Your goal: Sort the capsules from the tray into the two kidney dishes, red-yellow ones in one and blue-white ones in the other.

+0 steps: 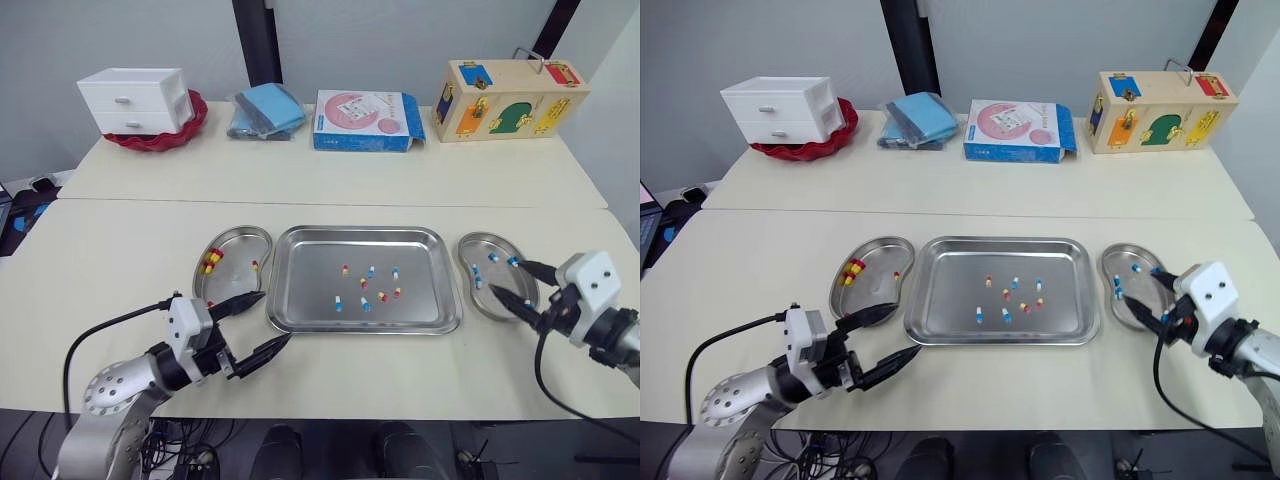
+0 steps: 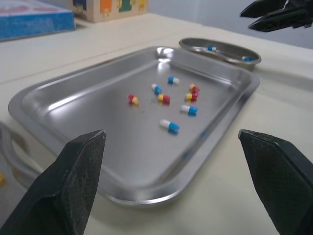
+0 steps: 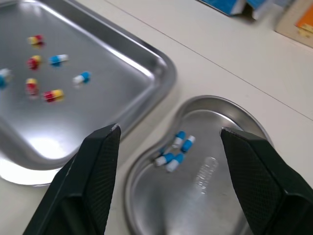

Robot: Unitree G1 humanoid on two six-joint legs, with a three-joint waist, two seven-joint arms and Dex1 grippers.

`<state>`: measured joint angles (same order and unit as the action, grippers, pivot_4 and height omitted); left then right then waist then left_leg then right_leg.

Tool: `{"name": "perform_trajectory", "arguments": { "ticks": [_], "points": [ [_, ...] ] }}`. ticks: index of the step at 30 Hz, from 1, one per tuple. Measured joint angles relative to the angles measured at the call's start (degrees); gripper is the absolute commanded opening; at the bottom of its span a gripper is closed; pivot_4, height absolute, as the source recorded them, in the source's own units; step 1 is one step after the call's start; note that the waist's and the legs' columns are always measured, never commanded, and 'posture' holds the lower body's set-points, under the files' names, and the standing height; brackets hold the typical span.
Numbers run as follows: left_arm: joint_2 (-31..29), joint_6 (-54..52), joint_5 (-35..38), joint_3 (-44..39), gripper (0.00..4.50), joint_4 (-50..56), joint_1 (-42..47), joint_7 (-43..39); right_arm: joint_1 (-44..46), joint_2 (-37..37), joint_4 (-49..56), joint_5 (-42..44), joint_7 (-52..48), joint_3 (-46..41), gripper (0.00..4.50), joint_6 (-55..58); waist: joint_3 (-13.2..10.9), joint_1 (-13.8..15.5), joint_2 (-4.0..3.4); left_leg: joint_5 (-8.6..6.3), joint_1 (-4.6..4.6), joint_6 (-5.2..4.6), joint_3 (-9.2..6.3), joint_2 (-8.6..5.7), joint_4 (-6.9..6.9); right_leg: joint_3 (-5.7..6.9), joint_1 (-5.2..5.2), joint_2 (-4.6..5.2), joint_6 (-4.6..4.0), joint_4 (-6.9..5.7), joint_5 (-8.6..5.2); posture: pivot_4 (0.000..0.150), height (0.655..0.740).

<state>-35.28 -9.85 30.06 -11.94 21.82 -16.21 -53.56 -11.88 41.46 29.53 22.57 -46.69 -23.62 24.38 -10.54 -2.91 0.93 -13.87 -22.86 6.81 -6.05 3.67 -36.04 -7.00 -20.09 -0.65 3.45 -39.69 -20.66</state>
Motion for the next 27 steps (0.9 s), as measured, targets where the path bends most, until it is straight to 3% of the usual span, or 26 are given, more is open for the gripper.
{"name": "perform_trajectory", "arguments": {
  "ticks": [10, 11, 14, 22, 27],
  "points": [
    [-2.65, -4.95, -1.22, -7.53, 4.5, 2.16, -16.27, 1.56, -18.71, 3.95, 3.35, 2.89, -14.56, -1.59, 3.42, -6.19, -0.04, 0.63, 0.07, 0.0, 0.11, 0.0, 0.01, 0.0, -0.02, 0.01, 0.23, 0.01, 0.02, 0.3, -0.01, 0.15, 0.74],
    [-2.83, -4.4, -1.49, -7.79, 4.5, 1.62, -17.03, 1.04, -19.07, 3.77, 2.74, 2.6, -14.53, -1.99, 3.78, -6.98, -0.04, 0.7, 0.08, 0.0, 0.12, 0.0, 0.0, 0.0, -0.02, 0.01, 0.25, 0.01, 0.03, 0.31, 0.0, 0.15, 0.74],
    [-2.89, -1.21, -2.84, -8.54, 4.5, -1.19, -17.39, -1.03, -19.89, 3.07, 1.21, 1.22, -14.37, -2.25, 4.44, -9.19, -0.04, 0.88, 0.09, -0.01, 0.16, 0.0, 0.03, 0.0, -0.01, -0.02, 0.25, 0.01, 0.04, 0.32, -0.01, 0.15, 0.74],
    [-2.93, 4.51, -3.17, -7.77, 4.5, -5.41, -15.08, -7.18, -20.2, 2.45, 2.26, 1.22, -12.23, -2.26, 4.44, -9.95, -0.04, 1.0, 0.09, -0.01, 0.14, 0.0, 0.04, 0.0, 0.0, -0.02, 0.26, 0.01, 0.04, 0.34, 0.0, 0.15, 0.74],
    [-1.57, 6.55, -3.1, -2.67, 4.5, -6.05, -8.24, -9.67, -20.81, 2.41, 5.3, 1.66, -10.8, -2.29, 4.44, -8.34, -0.03, 1.09, 0.08, 0.0, 0.17, 0.0, 0.0, 0.0, -0.02, 0.01, 0.35, 0.0, 0.05, 0.34, 0.01, 0.15, 0.74]
  ]
}}
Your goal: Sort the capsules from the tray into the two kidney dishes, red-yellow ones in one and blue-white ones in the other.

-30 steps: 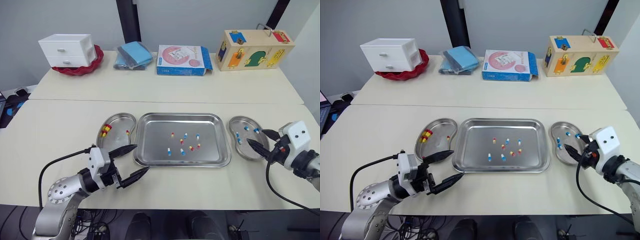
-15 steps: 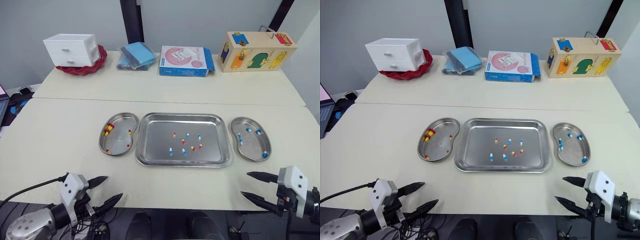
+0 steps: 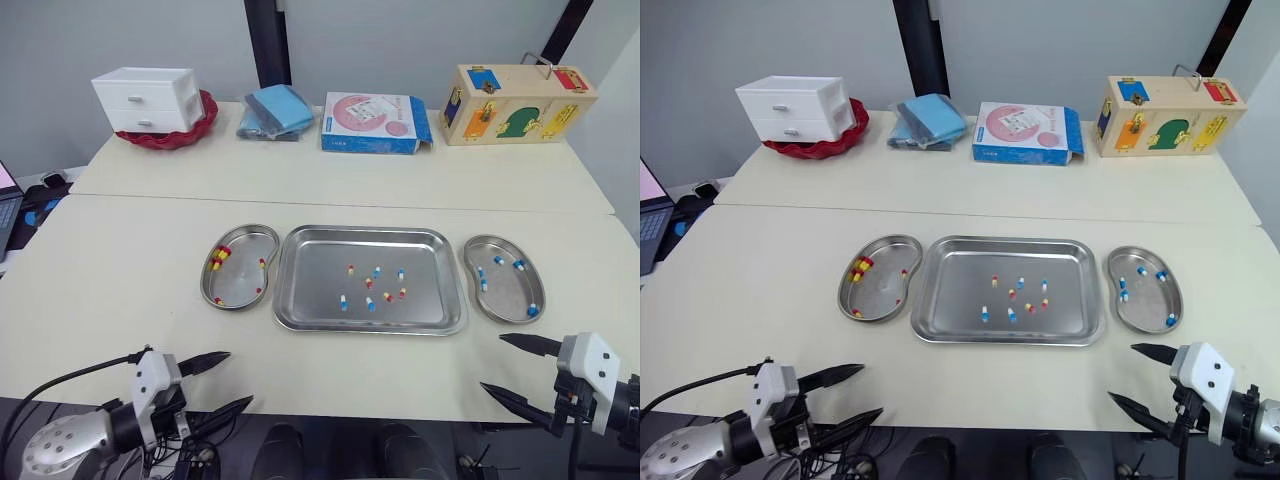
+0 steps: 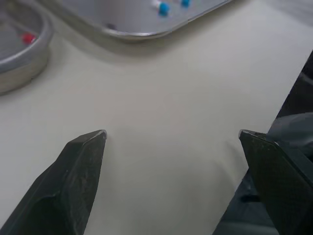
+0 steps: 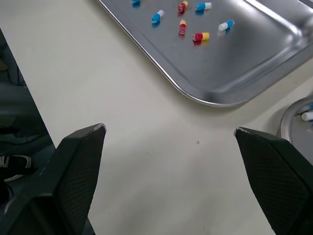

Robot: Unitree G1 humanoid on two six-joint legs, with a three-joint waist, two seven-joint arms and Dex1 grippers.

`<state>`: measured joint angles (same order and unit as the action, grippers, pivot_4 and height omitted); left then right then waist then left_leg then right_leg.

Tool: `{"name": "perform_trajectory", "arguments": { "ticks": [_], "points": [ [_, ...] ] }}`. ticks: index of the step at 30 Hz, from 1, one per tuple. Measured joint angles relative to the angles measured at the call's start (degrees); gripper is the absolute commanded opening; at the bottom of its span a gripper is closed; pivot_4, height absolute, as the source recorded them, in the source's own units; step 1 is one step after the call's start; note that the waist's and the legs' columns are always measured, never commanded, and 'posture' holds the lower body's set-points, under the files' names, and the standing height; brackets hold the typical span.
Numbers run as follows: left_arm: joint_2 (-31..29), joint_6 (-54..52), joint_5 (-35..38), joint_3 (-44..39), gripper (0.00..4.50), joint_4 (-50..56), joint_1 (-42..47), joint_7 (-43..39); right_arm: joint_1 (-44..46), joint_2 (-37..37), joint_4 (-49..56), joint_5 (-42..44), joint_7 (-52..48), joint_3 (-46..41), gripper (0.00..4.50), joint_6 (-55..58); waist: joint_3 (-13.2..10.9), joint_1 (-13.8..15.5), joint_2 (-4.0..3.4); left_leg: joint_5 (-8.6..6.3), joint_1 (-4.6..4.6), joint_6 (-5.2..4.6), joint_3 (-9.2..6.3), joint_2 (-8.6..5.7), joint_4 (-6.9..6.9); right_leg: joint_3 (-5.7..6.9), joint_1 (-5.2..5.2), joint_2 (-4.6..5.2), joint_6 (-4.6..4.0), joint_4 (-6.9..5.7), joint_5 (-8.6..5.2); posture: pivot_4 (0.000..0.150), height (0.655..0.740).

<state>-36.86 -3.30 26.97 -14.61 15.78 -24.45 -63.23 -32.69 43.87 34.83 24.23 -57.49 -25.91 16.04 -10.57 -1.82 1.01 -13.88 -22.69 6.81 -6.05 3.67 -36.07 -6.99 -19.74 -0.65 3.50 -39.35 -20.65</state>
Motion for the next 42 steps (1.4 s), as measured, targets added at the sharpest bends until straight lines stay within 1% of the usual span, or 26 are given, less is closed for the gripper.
{"name": "perform_trajectory", "arguments": {
  "ticks": [5, 10, 14, 16, 19, 22, 23, 24, 25, 27, 30, 36, 39, 42],
  "points": [
    [2.15, -0.08, 0.12, 4.35, 4.5, 0.04, 7.53, 0.31, -0.35, -0.15, 2.26, 0.79, 0.58, 0.09, 4.44, 0.81, 0.02, 0.1, 0.02, 0.0, 0.04, 0.0, -0.03, 0.0, 0.0, 0.03, 0.08, 0.0, 0.01, 0.02, 0.02, 0.15, 0.74],
    [2.43, -1.21, 0.03, 6.64, 4.5, 0.28, 9.77, 1.93, -0.28, -1.14, 4.32, 2.04, 1.73, 0.81, 4.44, 1.76, 0.02, -0.13, 0.0, 0.0, 0.1, 0.0, -0.03, 0.01, 0.01, 0.02, 0.13, 0.0, 0.01, 0.0, 0.02, 0.15, 0.74],
    [2.67, -2.58, 0.03, 7.87, 4.5, 0.81, 10.25, 3.19, 3.2, -1.29, 8.4, 4.14, 3.99, 4.84, 4.44, 4.28, 0.02, -0.14, 0.0, 0.0, 0.15, 0.0, -0.03, 0.01, -0.01, 0.01, 0.16, 0.0, 0.01, -0.01, 0.02, 0.15, 0.74],
    [2.61, -2.83, 0.03, 7.93, 4.5, 1.24, 10.44, 3.7, 7.32, -1.36, 10.24, 4.85, 6.55, 7.68, 4.44, 6.92, 0.02, -0.13, 0.0, 0.0, 0.16, 0.0, -0.03, 0.01, -0.01, 0.01, 0.17, 0.0, 0.01, -0.03, 0.02, 0.15, 0.74],
    [2.06, -3.44, 0.07, 7.79, 4.5, 2.27, 10.32, 3.91, 14.97, -1.33, 11.8, 5.28, 11.72, 14.32, 4.44, 13.15, 0.02, -0.02, 0.01, 0.0, 0.15, 0.0, -0.05, 0.0, 0.0, 0.02, 0.16, 0.0, 0.0, -0.02, 0.02, 0.15, 0.74],
    [1.62, -4.11, 0.08, 7.73, 4.5, 2.62, 10.41, 3.96, 21.87, -1.57, 11.78, 4.85, 15.66, 20.47, 4.44, 18.64, 0.01, -0.02, 0.01, 0.0, 0.13, 0.0, -0.06, 0.0, 0.0, 0.03, 0.13, 0.0, 0.0, -0.03, 0.02, 0.15, 0.74],
    [1.21, -4.38, 0.06, 7.82, 4.5, 2.77, 10.5, 3.96, 25.33, -1.73, 11.32, 3.88, 17.07, 23.82, 4.17, 20.65, 0.01, -0.03, 0.02, 0.0, 0.12, 0.0, -0.09, 0.01, 0.0, 0.05, 0.11, -0.01, 0.0, -0.03, 0.02, 0.15, 0.74],
    [1.13, -4.61, 0.09, 7.75, 4.5, 3.06, 10.61, 4.0, 26.88, -1.96, 11.06, 3.39, 17.76, 25.63, 4.07, 21.45, 0.01, -0.03, 0.01, 0.0, 0.09, 0.0, -0.09, 0.0, 0.0, 0.05, 0.09, 0.0, 0.0, -0.04, 0.02, 0.15, 0.74],
    [0.95, -4.96, 0.11, 7.62, 4.5, 3.43, 10.52, 4.09, 29.49, -2.51, 10.19, 2.34, 18.7, 28.27, 3.85, 22.65, 0.01, -0.05, 0.02, 0.0, 0.1, 0.0, -0.09, 0.01, 0.0, 0.06, 0.09, -0.01, 0.0, -0.04, 0.02, 0.15, 0.74],
    [0.87, -5.57, 0.19, 7.7, 4.5, 4.34, 10.86, 4.65, 35.29, -4.29, 7.42, 0.02, 20.44, 33.7, 3.27, 25.0, 0.0, -0.06, 0.02, 0.0, 0.09, 0.0, -0.09, 0.0, -0.01, 0.05, 0.08, 0.0, 0.0, -0.04, 0.03, 0.15, 0.74],
    [0.74, -6.62, 0.26, 7.66, 4.5, 4.89, 11.24, 5.26, 41.83, -6.49, 4.5, -2.09, 22.01, 39.32, 3.27, 28.49, 0.0, -0.06, 0.02, 0.0, 0.06, 0.0, -0.11, 0.01, 0.0, 0.09, 0.03, 0.0, -0.01, -0.08, 0.03, 0.15, 0.74],
    [0.55, -8.04, 0.31, 7.74, 4.5, 6.32, 11.79, 6.21, 58.12, -15.66, -4.9, -5.57, 26.42, 47.77, 3.27, 37.99, 0.0, -0.33, 0.02, 0.01, -0.13, 0.01, -0.1, 0.01, 0.0, 0.08, -0.35, 0.0, -0.03, -0.37, 0.03, 0.15, 0.74],
    [0.52, -8.94, 0.32, 7.77, 4.5, 6.48, 11.92, 6.43, 62.15, -18.51, -8.96, -6.77, 27.44, 50.22, 3.27, 41.07, 0.0, -0.14, 0.01, 0.01, -0.23, 0.01, -0.13, 0.0, 0.0, 0.12, -0.46, 0.0, -0.06, -0.4, 0.01, 0.15, 0.74],
    [0.52, -9.13, 0.31, 7.77, 4.5, 6.52, 12.28, 6.56, 64.06, -19.69, -12.24, -7.79, 27.65, 51.62, 3.27, 42.08, 0.0, -0.11, 0.01, 0.01, -0.22, 0.01, -0.11, 0.0, 0.0, 0.11, -0.46, 0.0, -0.06, -0.41, 0.01, 0.15, 0.74]
  ]
}}
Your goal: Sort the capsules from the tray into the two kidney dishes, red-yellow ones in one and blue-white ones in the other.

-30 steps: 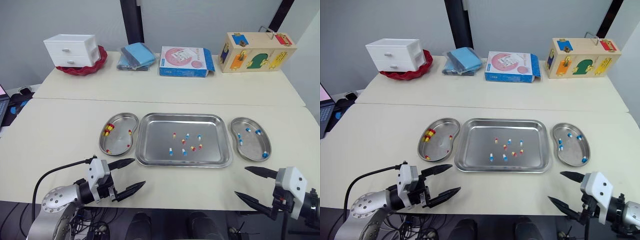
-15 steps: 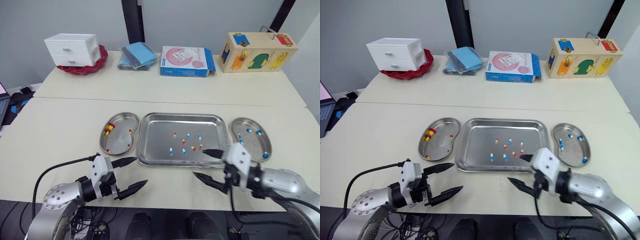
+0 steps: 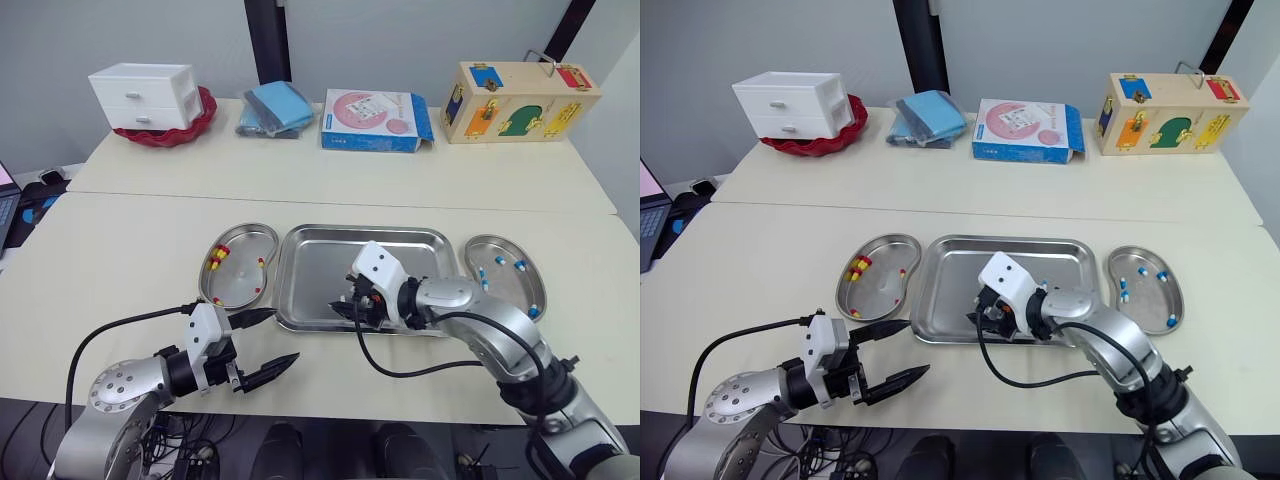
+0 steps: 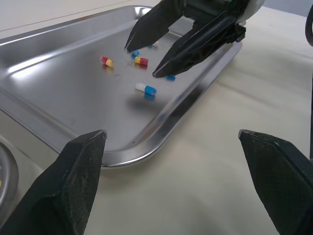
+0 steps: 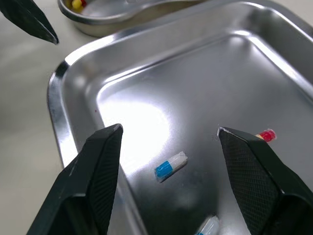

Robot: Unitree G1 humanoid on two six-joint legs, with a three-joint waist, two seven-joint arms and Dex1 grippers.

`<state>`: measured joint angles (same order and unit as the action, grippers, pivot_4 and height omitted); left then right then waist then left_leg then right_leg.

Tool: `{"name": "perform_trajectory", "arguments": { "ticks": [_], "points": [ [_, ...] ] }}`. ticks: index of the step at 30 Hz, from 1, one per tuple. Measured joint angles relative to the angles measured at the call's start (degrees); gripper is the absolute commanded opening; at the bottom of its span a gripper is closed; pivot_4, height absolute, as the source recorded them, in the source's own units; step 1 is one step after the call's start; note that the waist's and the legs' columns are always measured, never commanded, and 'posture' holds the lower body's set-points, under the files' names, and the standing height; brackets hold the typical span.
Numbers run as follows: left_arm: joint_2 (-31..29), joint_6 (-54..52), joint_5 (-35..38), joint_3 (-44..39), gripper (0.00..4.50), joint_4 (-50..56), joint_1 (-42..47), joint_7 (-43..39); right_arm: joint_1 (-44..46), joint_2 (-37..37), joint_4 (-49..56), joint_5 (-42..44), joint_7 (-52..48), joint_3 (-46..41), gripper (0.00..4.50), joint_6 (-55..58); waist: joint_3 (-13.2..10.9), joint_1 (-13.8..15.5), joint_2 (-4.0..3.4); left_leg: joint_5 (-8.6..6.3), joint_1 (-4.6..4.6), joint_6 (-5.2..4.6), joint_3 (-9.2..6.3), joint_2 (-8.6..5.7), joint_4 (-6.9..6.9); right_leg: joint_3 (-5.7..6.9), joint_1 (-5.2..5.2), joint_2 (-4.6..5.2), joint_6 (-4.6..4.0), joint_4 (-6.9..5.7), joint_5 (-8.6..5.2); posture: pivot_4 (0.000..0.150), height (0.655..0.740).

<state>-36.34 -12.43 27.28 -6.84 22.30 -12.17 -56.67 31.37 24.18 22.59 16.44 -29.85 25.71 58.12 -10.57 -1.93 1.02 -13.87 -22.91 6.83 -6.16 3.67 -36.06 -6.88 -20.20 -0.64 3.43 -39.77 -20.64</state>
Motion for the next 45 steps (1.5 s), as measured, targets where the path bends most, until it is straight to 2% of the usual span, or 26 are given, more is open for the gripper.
{"name": "perform_trajectory", "arguments": {
  "ticks": [11, 15, 24, 33, 36, 40, 45],
  "points": [
    [0.12, -0.72, -0.07, 0.38, 4.5, 0.28, 0.52, 1.24, 1.48, -0.01, -5.06, -3.33, -1.85, 4.01, 3.27, -0.53, -0.01, -0.35, -0.01, 0.0, 0.01, 0.0, 0.01, 0.0, 0.0, -0.02, -0.04, -0.01, -0.01, -0.09, -0.01, 0.15, 0.74],
    [0.27, -0.72, -0.08, 0.42, 4.5, 0.27, 0.61, 1.63, 1.84, 0.08, -5.93, -4.79, -2.66, 4.93, 2.42, -2.19, -0.01, -0.47, -0.01, 0.0, 0.02, 0.0, 0.01, 0.01, 0.0, -0.01, -0.04, -0.01, -0.01, -0.09, -0.01, 0.15, 0.74],
    [0.46, -0.48, -0.44, 1.28, 4.5, 0.13, 1.17, 2.28, 3.81, -0.4, -9.13, -7.52, -4.91, 6.01, 0.03, -4.93, -0.01, -0.89, -0.01, 0.0, 0.03, 0.0, 0.01, 0.01, 0.0, -0.01, -0.03, -0.01, -0.01, -0.1, -0.01, 0.15, 0.74],
    [0.47, 0.61, -0.71, 1.49, 4.5, -0.57, 1.23, 2.11, 4.23, -0.96, -9.82, -8.52, -7.64, 6.06, 0.01, -6.32, -0.02, -1.01, -0.03, 0.0, 0.02, 0.0, 0.0, 0.01, 0.0, -0.01, -0.04, -0.01, -0.01, -0.11, -0.01, 0.15, 0.74],
    [0.48, 1.63, -0.6, 1.51, 4.5, -1.23, 1.12, 1.05, 4.1, -0.11, -6.88, -7.77, -8.91, 4.94, 0.01, -6.06, -0.04, -1.0, -0.05, 0.0, 0.0, 0.0, 0.01, 0.0, 0.0, -0.02, -0.06, -0.01, -0.01, -0.09, -0.01, 0.15, 0.74],
    [0.75, 5.36, 0.15, 1.66, 4.5, -2.79, 1.04, -2.92, 0.62, 3.9, 1.8, -4.01, -10.84, -2.36, 0.01, -5.97, -0.04, -0.63, -0.05, 0.0, -0.01, 0.0, 0.0, 0.0, 0.01, 0.0, -0.02, 0.0, -0.01, -0.03, -0.01, 0.15, 0.74],
    [2.29, 10.12, 1.95, 1.88, 4.5, -6.27, 2.15, -7.42, -11.55, 9.05, 10.38, 1.86, -11.82, -15.67, 0.01, -5.64, -0.05, -0.01, -0.06, 0.0, -0.01, -0.01, 0.03, 0.0, 0.02, -0.02, -0.01, 0.0, -0.01, 0.0, -0.01, 0.15, 0.74]
  ]
}}
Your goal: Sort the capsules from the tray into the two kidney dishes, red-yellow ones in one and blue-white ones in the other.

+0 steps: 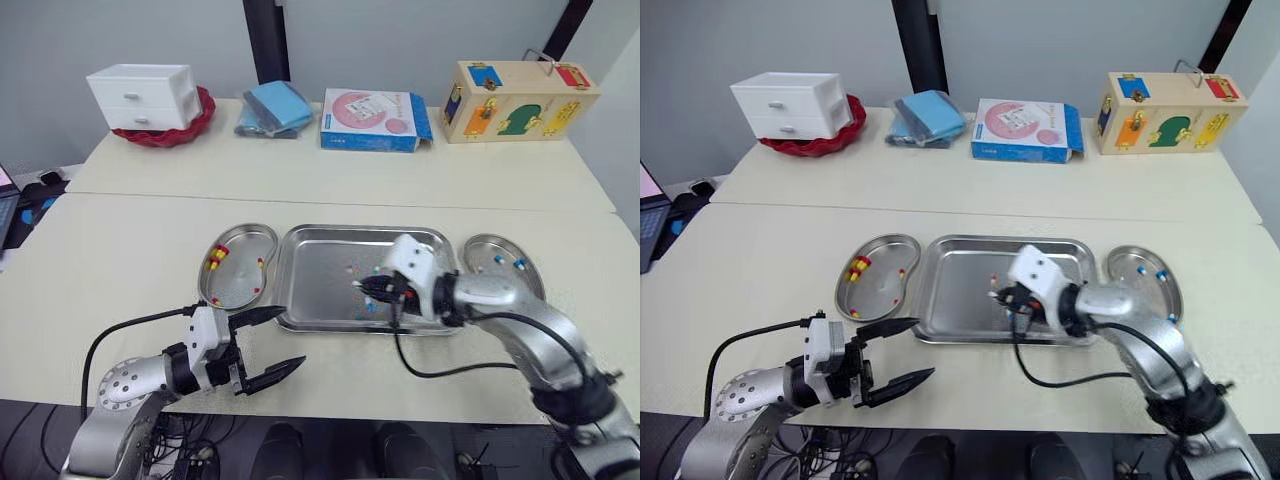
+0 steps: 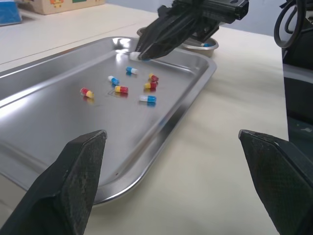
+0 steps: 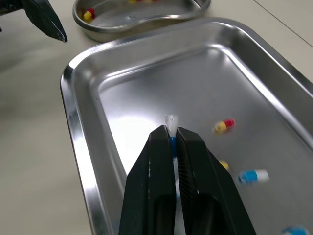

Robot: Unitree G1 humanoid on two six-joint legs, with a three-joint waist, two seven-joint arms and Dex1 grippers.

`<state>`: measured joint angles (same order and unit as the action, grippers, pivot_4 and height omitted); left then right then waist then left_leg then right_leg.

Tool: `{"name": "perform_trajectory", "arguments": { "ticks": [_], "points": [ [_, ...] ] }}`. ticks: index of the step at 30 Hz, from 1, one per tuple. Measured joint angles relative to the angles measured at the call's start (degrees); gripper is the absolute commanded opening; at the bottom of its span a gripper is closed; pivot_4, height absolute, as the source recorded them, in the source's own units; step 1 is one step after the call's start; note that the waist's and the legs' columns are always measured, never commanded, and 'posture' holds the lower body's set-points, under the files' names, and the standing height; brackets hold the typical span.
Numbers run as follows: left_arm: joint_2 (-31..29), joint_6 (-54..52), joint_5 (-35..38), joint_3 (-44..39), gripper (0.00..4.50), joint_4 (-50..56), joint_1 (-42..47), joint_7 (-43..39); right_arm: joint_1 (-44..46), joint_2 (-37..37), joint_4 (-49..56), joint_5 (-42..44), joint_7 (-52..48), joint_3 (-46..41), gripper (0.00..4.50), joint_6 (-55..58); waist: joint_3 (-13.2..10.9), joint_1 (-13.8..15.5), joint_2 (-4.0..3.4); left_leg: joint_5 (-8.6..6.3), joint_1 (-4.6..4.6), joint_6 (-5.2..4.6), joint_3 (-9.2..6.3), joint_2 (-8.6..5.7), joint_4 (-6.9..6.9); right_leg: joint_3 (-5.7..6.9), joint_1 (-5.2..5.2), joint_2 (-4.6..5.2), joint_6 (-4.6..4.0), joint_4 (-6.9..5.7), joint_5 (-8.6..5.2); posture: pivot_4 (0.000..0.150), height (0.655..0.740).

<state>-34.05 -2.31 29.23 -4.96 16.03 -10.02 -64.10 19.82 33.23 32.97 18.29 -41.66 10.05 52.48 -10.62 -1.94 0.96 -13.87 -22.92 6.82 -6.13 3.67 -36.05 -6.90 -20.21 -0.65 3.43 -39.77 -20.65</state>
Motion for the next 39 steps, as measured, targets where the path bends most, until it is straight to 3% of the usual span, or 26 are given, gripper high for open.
{"name": "perform_trajectory", "arguments": {
  "ticks": [7, 12, 17, 26, 39],
  "points": [
    [0.77, 4.06, 0.16, 0.16, 4.5, -3.49, 2.39, -3.33, -15.39, 1.23, 7.31, 6.79, 2.23, -20.74, 0.01, 0.69, 0.0, -0.01, 0.0, 0.0, 0.01, 0.0, 0.02, 0.0, 0.0, -0.02, 0.02, -0.02, 0.0, 0.0, 0.0, 0.15, 0.74],
    [1.53, 5.8, 0.16, 0.23, 4.5, -4.82, 2.92, -5.0, -21.33, -0.62, 6.59, 7.95, 6.58, -31.75, 0.01, 0.5, 0.0, -0.07, 0.0, 0.0, 0.04, 0.0, 0.06, -0.01, -0.01, -0.07, 0.04, -0.02, 0.0, -0.02, 0.0, 0.15, 0.74],
    [1.89, 6.72, 0.16, 0.24, 4.5, -5.19, 3.44, -5.55, -21.67, -0.82, 3.37, 8.22, 10.17, -36.03, 0.01, -0.07, 0.0, -0.18, -0.01, 0.0, 0.05, 0.0, 0.07, -0.01, -0.01, -0.08, 0.04, -0.02, 0.0, -0.03, 0.0, 0.15, 0.74],
    [2.56, 7.57, 0.16, 0.27, 4.5, -5.32, 3.71, -5.77, -20.77, -0.92, 0.31, 8.33, 15.65, -36.39, 0.01, 0.03, 0.0, -0.12, -0.01, 0.0, 0.04, 0.0, 0.09, -0.01, -0.01, -0.1, 0.04, -0.02, 0.0, -0.03, 0.0, 0.15, 0.74],
    [2.71, 7.68, 0.09, 0.27, 4.5, -5.32, 3.56, -5.11, -20.36, -1.59, -0.23, 10.07, 19.58, -37.23, 3.46, 1.25, 0.0, -0.1, -0.01, 0.0, 0.04, 0.0, 0.09, -0.01, 0.0, -0.1, 0.04, -0.02, 0.0, -0.03, 0.0, 0.15, 0.74]
  ]
}}
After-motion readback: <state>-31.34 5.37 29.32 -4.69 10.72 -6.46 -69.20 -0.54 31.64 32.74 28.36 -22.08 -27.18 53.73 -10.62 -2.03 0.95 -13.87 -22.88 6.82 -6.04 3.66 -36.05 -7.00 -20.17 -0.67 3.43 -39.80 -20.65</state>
